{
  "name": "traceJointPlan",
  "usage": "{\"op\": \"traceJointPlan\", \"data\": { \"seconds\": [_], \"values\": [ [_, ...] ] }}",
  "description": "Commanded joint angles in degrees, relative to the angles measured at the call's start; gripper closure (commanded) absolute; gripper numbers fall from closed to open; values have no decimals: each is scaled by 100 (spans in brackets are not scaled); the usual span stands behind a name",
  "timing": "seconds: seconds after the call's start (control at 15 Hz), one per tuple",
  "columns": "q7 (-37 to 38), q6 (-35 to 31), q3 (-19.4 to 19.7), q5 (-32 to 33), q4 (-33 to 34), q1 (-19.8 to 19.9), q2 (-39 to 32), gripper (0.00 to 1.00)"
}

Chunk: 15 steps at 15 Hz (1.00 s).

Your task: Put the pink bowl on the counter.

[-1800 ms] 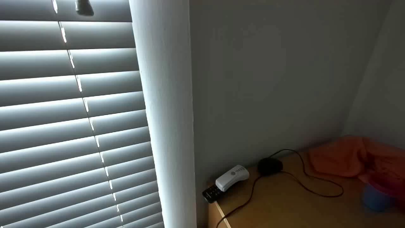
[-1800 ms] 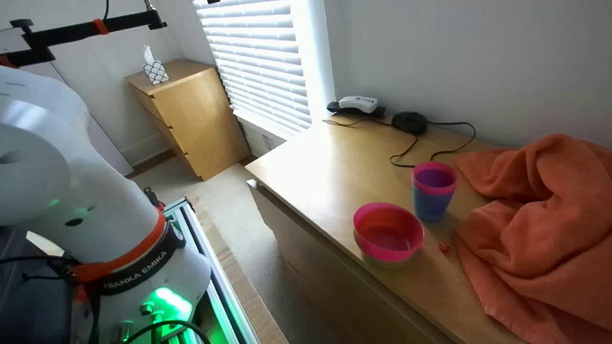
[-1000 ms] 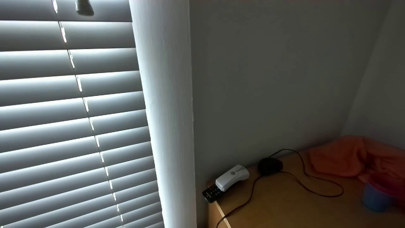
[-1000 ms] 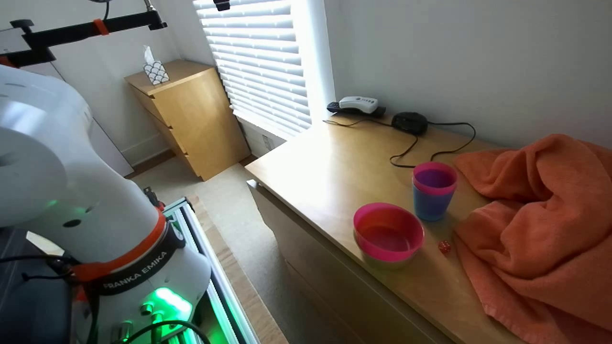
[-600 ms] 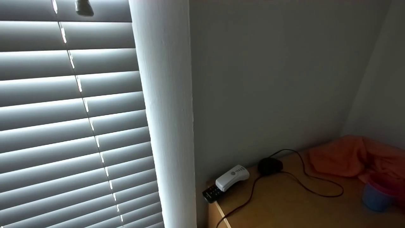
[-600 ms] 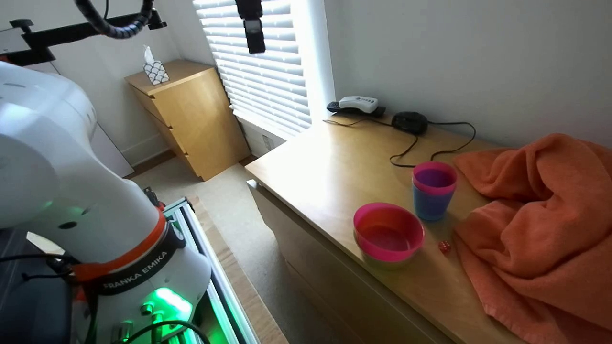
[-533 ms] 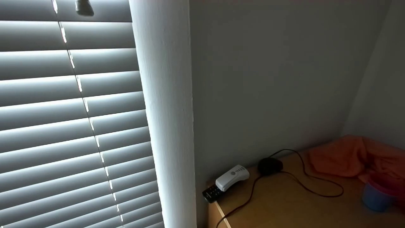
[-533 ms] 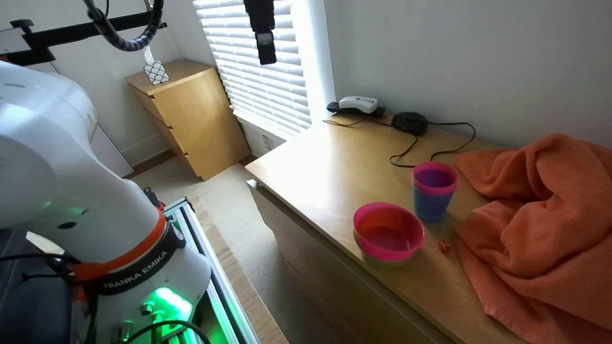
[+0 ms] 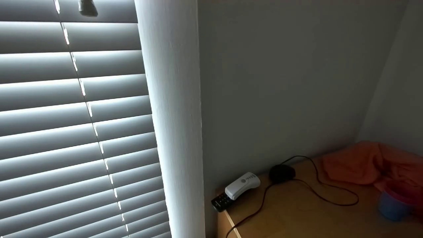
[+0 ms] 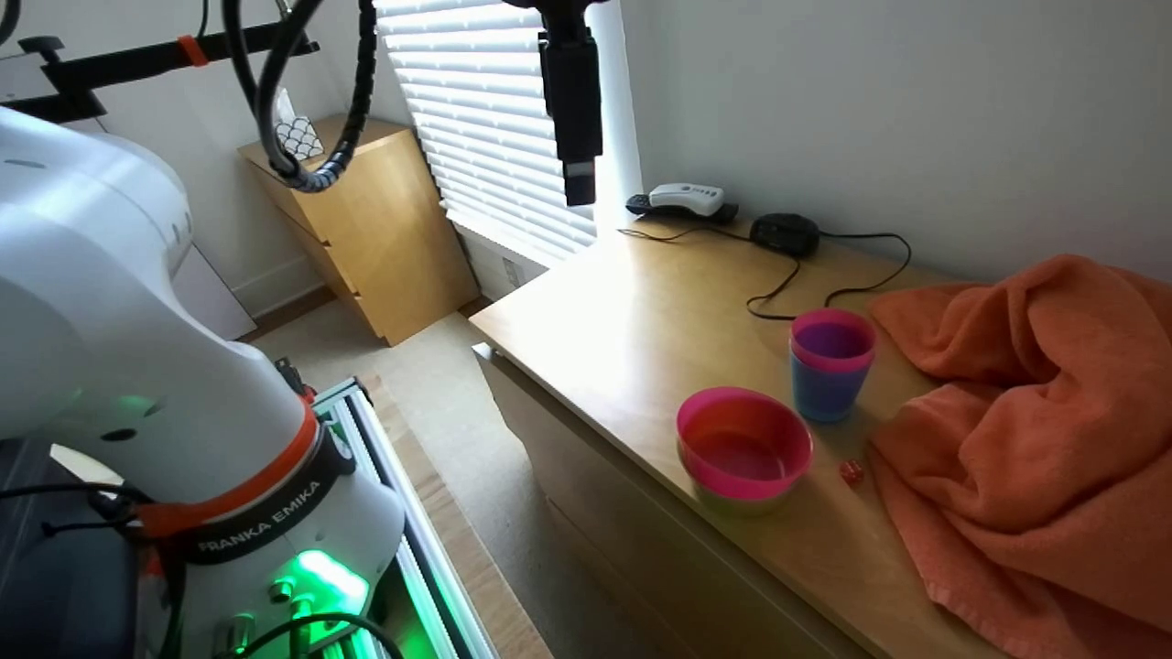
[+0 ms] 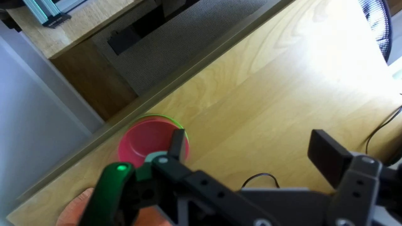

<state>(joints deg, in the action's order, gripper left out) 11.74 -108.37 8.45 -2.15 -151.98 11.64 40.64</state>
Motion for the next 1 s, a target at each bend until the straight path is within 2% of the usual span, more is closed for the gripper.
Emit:
{"op": "traceJointPlan", "data": {
  "seconds": [0.0, 0.07, 0.33, 0.67, 0.73, 0.93],
  "values": [
    [-39, 12, -96, -40, 19, 68, 1, 0],
    [-107, -91, -158, 252, 55, 145, -147, 0],
    [-1173, -212, 221, 679, 29, 66, -893, 0],
    [-2515, -954, 611, 824, -24, 4, -1805, 0],
    [-2127, -699, 445, 742, -15, 61, -1476, 0],
    [-2421, -917, 525, 744, -3, 58, -1839, 0]
  ]
}}
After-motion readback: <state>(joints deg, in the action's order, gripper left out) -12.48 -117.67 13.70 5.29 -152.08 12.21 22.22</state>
